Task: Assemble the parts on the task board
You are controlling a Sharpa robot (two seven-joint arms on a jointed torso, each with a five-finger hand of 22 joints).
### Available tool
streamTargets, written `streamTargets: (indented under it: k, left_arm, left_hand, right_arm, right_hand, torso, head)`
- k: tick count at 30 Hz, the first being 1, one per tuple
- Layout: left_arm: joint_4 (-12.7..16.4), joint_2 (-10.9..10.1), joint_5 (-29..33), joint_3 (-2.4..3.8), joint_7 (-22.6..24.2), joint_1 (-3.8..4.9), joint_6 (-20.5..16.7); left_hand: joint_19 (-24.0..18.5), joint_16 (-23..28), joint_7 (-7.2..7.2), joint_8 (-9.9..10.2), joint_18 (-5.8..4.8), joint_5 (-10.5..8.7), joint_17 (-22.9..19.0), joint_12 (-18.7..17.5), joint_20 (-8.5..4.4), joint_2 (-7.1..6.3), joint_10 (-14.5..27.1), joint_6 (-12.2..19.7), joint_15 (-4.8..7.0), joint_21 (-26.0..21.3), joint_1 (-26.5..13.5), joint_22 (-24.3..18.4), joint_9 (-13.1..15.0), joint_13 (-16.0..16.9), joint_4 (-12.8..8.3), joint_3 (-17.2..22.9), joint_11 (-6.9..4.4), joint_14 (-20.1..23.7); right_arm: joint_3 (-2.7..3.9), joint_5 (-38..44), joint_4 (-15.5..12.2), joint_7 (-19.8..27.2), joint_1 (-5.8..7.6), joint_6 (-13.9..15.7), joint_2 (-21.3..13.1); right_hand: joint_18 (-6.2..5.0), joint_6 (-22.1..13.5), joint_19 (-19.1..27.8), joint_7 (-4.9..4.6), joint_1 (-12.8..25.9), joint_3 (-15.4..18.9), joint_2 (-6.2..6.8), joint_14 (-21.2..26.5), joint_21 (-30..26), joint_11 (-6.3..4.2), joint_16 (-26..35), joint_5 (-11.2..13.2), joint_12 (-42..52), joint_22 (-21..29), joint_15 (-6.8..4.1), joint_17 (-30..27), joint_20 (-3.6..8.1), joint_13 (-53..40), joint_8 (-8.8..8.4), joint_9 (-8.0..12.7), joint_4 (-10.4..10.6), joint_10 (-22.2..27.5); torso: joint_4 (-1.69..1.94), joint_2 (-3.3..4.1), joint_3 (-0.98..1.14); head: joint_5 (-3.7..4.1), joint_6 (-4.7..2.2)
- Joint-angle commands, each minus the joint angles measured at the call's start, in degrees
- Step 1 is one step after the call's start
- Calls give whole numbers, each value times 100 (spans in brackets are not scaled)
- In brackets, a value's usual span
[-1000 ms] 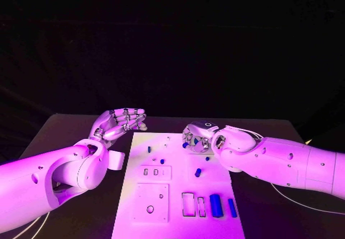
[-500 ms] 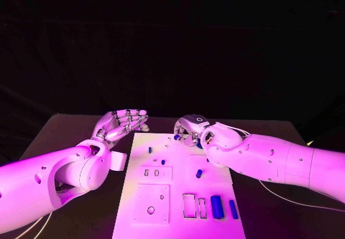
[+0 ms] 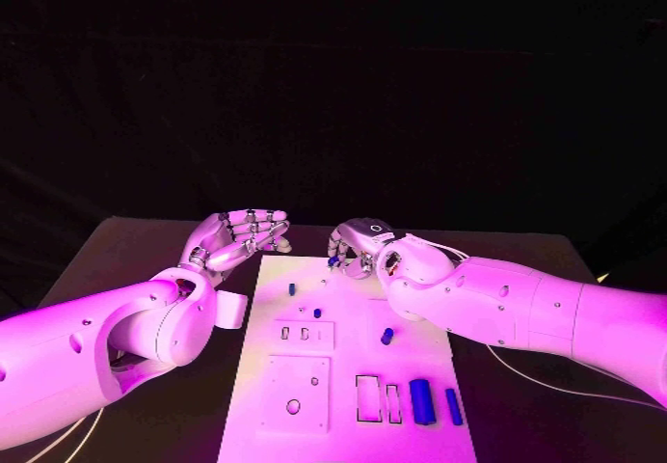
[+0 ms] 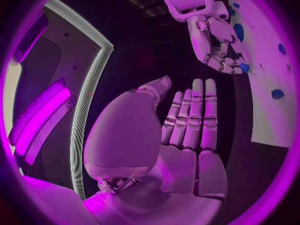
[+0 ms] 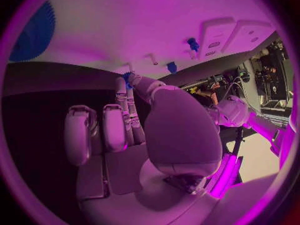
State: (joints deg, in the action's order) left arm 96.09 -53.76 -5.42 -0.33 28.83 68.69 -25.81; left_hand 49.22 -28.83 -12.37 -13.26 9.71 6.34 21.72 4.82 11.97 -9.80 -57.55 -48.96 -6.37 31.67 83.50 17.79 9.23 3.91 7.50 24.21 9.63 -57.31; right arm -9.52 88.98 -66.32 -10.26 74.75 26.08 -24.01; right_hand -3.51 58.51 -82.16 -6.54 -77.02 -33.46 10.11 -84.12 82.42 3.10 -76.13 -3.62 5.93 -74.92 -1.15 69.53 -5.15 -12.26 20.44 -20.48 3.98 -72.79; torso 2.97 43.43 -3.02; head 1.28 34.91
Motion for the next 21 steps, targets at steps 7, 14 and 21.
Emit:
streamTargets:
  k: [7,14,21]
  left_arm:
    - [19,25,12,6,14,29,97]
    - [9,37,12,6,7,33,98]
    - [-5,39,12,6,-3,34,96]
  left_hand:
    - [-54,-33,-76,-2,28,-36,13,-37,4,-5,10,37,-4,35,-59,15,7,-2,38,7,33,36]
    - [-54,-33,-76,-2,28,-36,13,-37,4,-5,10,37,-4,35,-59,15,7,-2,38,7,33,36]
    - [-54,-33,-76,-2,28,-36,13,-37,4,-5,10,37,-4,35,-59,15,7,-2,38,7,33,36]
  right_arm:
    - [1,-73,94,62,-26,-140,93]
    - [1,-83,105,70,-36,-291,105]
    - [0,-86,77,64,-42,-397,89]
  right_hand:
    - [70,-20,24,-17,99,13,17,-200,-24,4,-23,1,-40,-327,5,-5,2,-8,-18,-436,48,35]
    - [67,-28,31,-20,132,16,46,-197,-31,7,-18,1,-46,-320,8,-17,-1,-13,-27,-443,67,35]
    - [67,-32,33,-21,154,19,66,-195,-34,7,-20,6,-47,-319,8,-18,-2,-19,-33,-448,79,30]
  torso:
    - [-2,5,-8]
    - [-10,6,-10]
    - [-14,8,-5]
  head:
    - [-41,19]
    - [-57,40]
    - [-61,49]
